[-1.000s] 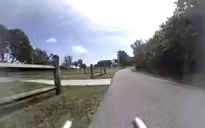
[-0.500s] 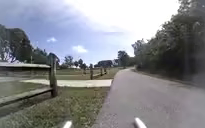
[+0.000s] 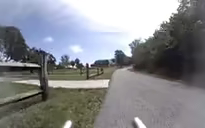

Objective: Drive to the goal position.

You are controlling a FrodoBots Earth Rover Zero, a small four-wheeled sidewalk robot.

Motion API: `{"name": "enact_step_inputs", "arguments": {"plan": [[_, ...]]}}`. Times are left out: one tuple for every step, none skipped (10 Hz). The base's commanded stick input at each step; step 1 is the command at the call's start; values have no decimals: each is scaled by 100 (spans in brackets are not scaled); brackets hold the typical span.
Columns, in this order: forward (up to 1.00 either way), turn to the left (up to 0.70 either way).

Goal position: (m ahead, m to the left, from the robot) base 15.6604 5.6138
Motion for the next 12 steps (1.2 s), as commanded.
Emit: {"name": "enact_step_inputs", "arguments": {"plan": [[50, -50], [50, -50], [50, -50], [50, -50], [50, -33], [50, -5], [50, 0], [50, 0], [50, 0], [50, 0], [50, 0], [50, 0]]}}
